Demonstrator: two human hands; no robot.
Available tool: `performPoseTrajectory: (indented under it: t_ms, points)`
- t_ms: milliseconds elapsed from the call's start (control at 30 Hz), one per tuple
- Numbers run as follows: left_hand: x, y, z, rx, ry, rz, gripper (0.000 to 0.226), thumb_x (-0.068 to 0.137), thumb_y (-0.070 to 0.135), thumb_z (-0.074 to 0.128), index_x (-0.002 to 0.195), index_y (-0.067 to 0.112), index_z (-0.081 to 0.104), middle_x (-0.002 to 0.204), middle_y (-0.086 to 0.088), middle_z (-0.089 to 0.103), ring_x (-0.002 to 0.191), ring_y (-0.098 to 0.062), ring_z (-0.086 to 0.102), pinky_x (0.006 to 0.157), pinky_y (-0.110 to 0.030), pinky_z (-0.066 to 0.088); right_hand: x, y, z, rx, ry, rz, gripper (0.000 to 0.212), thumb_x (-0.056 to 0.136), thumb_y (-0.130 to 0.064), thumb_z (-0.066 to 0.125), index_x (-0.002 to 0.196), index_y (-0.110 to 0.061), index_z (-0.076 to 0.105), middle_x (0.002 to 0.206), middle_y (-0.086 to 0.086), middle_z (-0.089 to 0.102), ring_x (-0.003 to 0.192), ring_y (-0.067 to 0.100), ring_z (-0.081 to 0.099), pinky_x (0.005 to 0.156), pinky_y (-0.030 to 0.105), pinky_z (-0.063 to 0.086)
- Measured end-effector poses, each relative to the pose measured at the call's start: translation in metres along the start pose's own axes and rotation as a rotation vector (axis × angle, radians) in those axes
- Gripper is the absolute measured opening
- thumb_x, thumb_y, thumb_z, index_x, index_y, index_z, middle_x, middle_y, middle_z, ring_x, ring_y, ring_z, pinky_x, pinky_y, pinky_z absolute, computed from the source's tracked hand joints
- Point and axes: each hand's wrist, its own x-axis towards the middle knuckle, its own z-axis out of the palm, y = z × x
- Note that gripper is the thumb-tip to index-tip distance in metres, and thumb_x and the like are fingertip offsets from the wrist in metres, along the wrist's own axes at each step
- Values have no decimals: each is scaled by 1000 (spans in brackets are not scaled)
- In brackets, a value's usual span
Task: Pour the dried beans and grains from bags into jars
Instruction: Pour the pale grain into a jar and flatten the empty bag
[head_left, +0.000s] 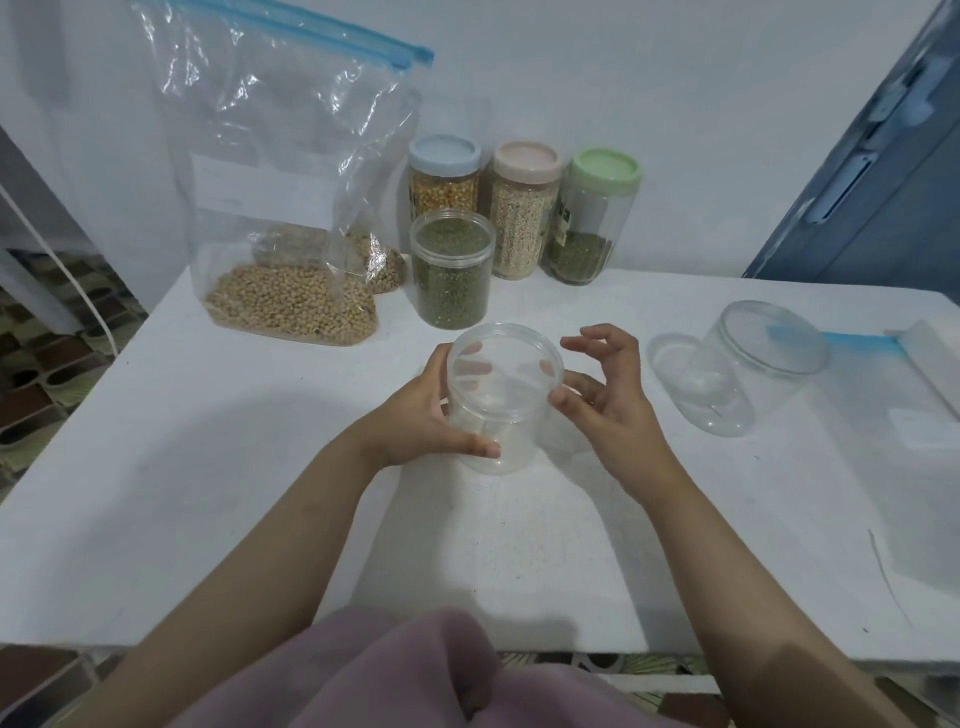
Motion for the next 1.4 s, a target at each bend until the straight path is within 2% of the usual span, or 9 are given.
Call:
performPoseTrajectory:
  t_ms: [100, 400, 567, 700, 833, 1000, 1100, 1233, 1400]
  points:
    - [-1, 0, -1, 2, -13, 0, 109, 52, 35, 94, 139, 44, 30, 136, 22, 50, 127, 7, 46, 110, -35, 42, -3, -2, 0, -31, 63, -4, 40, 93, -35, 60, 126, -38, 37, 133, 0, 48, 99, 11, 67, 98, 36, 53]
    - [-2, 2, -1, -28, -24, 12, 107, 55, 29, 93, 140, 39, 28, 138, 15, 48, 123, 12, 47, 98, -20, 48, 10, -18, 18, -473, -213, -66, 101, 66, -48, 87, 141, -61, 20, 142, -38, 25, 138, 1, 23, 106, 10, 22]
    - [-5, 1, -4, -39, -34, 1, 107, 54, 26, 94, 137, 45, 28, 140, 13, 46, 129, 1, 46, 105, -30, 46, 23, -26, 12, -355, -212, -47, 77, 70, -39, 88, 134, -49, 46, 133, -31, 45, 133, 11, 40, 113, 38, 37]
    - [-8, -3, -1, -37, -14, 1, 109, 56, 27, 93, 141, 44, 28, 142, 17, 45, 132, 4, 41, 113, -37, 38, 31, -42, -1, -113, 32, -81, 33, 85, -50, 65, 110, -29, 68, 116, -15, 69, 112, 8, 62, 93, 35, 52]
    - [-10, -8, 11, -62, 53, 31, 104, 55, 35, 92, 134, 58, 28, 143, 19, 41, 134, 5, 38, 114, -38, 37, 33, -41, -14, -113, 470, -47, 37, 100, -42, 54, 84, -12, 68, 82, 2, 73, 69, 19, 68, 65, 36, 57]
    - [-10, -13, 24, -13, 195, 56, 106, 51, 52, 87, 137, 57, 26, 136, 13, 35, 133, -6, 36, 115, -40, 36, 29, 1, -39, -369, 479, 149, 15, 100, -18, 54, 114, -20, 58, 93, 5, 61, 43, 10, 61, 51, 22, 52]
    - [-11, -14, 30, -30, 228, 52, 113, 53, 52, 85, 147, 43, 24, 136, 11, 36, 133, -7, 37, 112, -28, 36, 23, 37, -44, -574, 352, 283, 17, 98, -12, 52, 110, -16, 63, 93, 10, 65, 63, 19, 66, 55, 21, 45]
    - [-15, -14, 36, -41, 267, 79, 110, 59, 47, 85, 149, 36, 24, 141, 8, 36, 136, -6, 35, 100, -7, 34, 8, 62, -33, -837, 315, 277, 26, 92, -12, 57, 116, -15, 66, 118, 7, 57, 112, 30, 51, 89, 36, 45]
    - [-22, -10, 33, -3, 283, 137, 104, 58, 55, 86, 138, 62, 20, 142, 13, 37, 132, -7, 42, 105, -20, 41, 6, 41, -28, -770, 349, 42, 25, 91, -4, 54, 108, -16, 68, 115, 0, 60, 104, 23, 59, 89, 36, 48]
